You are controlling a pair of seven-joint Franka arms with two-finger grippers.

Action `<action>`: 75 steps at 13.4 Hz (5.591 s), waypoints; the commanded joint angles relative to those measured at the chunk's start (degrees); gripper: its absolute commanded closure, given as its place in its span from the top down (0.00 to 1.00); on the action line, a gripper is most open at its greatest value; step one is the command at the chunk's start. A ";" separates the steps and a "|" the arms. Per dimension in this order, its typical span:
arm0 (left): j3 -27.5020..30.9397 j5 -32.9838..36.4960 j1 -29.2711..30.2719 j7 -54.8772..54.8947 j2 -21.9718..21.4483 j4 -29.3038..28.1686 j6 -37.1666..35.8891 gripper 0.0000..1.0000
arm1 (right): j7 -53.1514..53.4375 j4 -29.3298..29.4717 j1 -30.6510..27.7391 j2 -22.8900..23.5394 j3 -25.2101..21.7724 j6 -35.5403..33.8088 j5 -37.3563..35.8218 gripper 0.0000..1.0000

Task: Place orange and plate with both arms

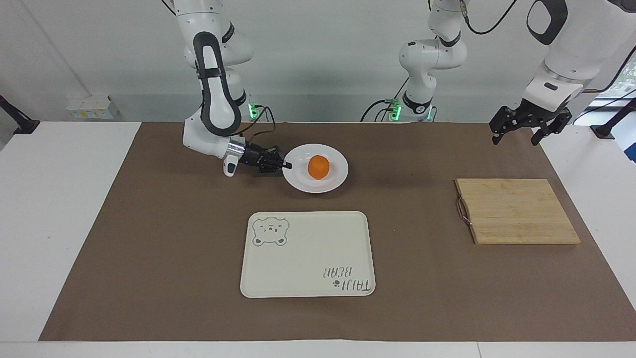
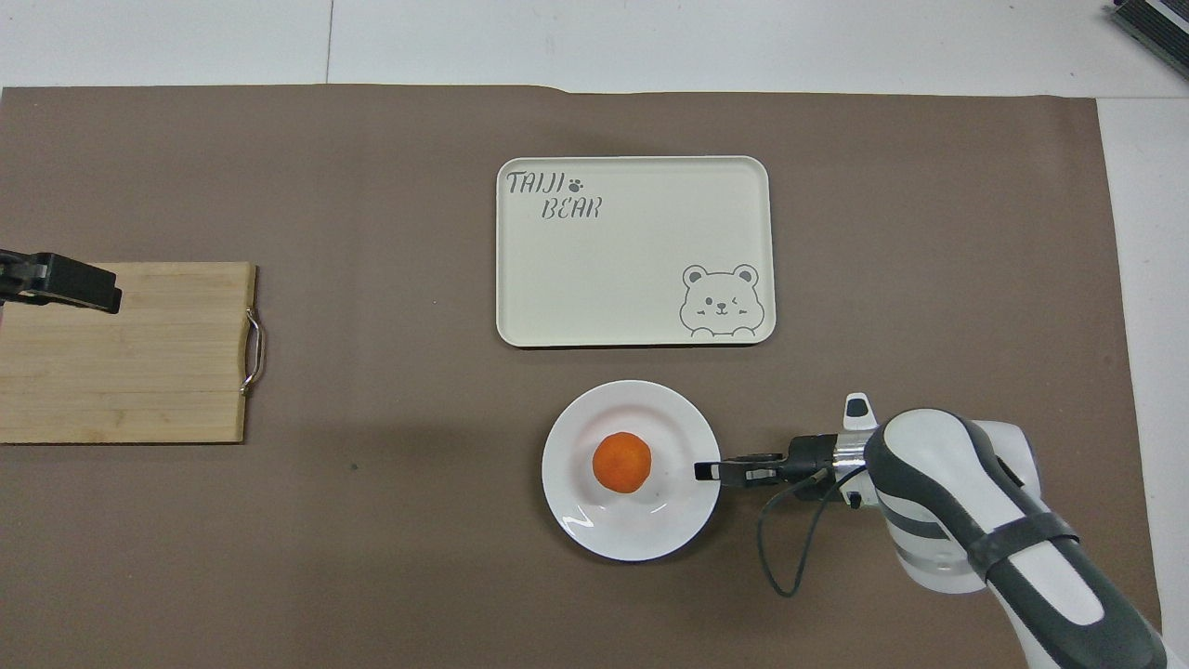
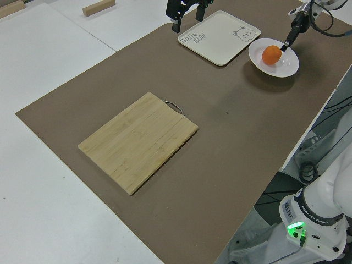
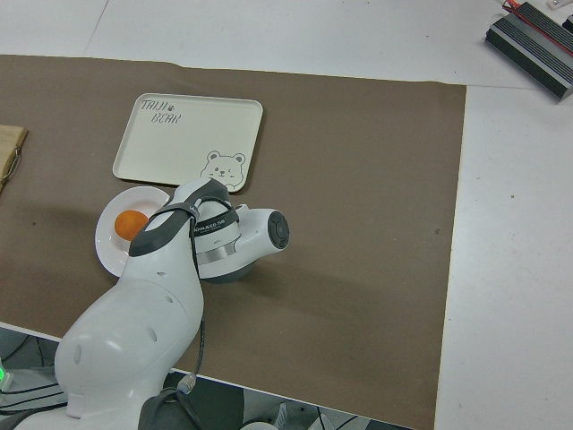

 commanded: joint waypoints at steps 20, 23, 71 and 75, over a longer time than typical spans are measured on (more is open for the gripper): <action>-0.33 -0.43 0.63 0.28 -0.40 -0.03 -0.40 1.00 | 26.90 49.82 -6.33 32.03 0.00 -2.68 -5.84 0.00; -0.33 -0.43 0.63 0.28 -0.40 -0.03 -0.40 1.00 | 26.29 48.95 -5.10 31.86 -0.09 -2.41 -6.10 0.00; -0.33 -0.43 0.54 0.28 -0.40 -0.03 -0.40 1.00 | 39.91 48.67 -12.66 -2.77 -1.67 -23.51 -76.24 1.00; -0.33 -0.43 0.63 0.28 -0.40 -0.03 -0.40 1.00 | 48.68 48.85 -12.57 -6.80 -1.58 -24.47 -76.59 1.00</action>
